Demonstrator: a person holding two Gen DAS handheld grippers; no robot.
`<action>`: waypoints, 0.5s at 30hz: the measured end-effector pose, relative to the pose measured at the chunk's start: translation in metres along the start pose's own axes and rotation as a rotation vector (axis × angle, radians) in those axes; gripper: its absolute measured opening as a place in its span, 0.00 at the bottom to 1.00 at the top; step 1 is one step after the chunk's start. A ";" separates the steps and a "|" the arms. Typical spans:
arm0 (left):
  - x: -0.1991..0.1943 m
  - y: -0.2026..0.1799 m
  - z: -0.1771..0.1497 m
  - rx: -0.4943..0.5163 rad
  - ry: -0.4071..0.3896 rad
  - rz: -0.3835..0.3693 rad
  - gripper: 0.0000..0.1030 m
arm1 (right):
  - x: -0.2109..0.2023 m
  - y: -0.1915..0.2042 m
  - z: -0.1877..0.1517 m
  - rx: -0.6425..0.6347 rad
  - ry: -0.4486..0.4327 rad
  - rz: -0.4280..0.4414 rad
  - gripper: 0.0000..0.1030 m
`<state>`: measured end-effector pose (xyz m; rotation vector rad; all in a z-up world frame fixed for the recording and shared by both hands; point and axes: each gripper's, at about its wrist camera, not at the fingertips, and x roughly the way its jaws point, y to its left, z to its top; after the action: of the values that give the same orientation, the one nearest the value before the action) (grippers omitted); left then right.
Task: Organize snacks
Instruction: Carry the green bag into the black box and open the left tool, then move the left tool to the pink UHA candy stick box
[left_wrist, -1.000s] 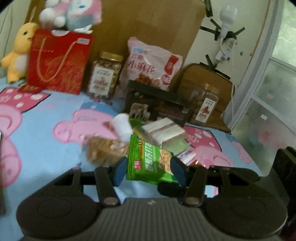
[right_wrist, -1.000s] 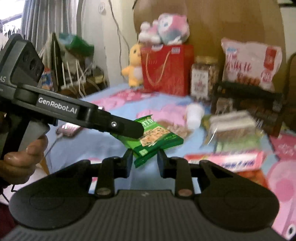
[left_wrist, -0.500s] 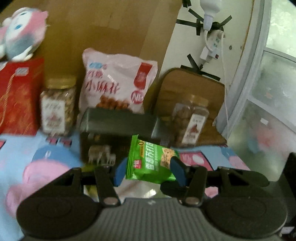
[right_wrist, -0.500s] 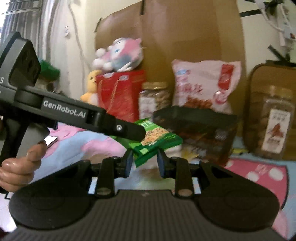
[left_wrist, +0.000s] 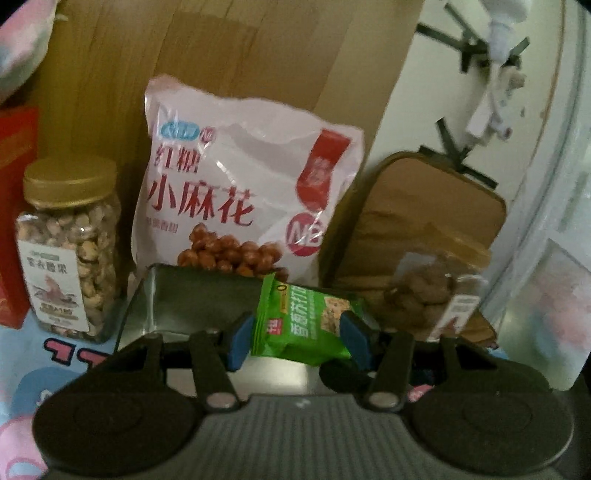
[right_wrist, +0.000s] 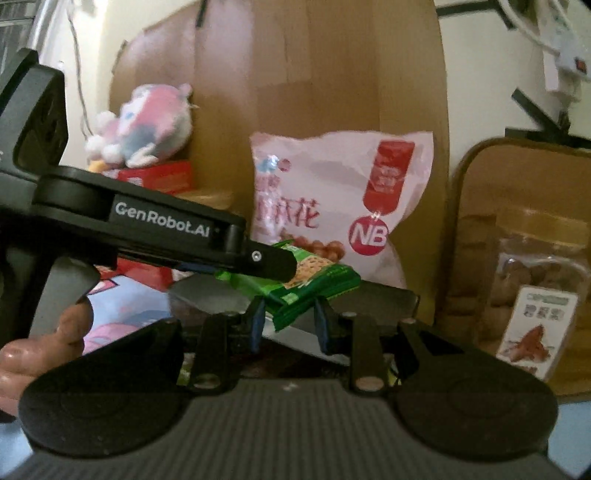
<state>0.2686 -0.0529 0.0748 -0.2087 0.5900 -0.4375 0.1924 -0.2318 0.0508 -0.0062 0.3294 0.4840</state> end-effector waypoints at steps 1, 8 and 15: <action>0.004 0.001 -0.001 0.001 0.006 0.005 0.49 | 0.005 -0.002 0.000 -0.001 0.007 -0.005 0.31; 0.021 0.004 -0.010 0.000 0.035 0.027 0.58 | 0.015 -0.006 -0.008 0.016 0.020 -0.030 0.42; -0.012 -0.009 -0.015 0.051 -0.032 0.016 0.63 | 0.002 -0.003 -0.007 0.023 -0.013 -0.043 0.50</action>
<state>0.2483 -0.0564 0.0715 -0.1620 0.5477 -0.4325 0.1937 -0.2345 0.0434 0.0125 0.3212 0.4375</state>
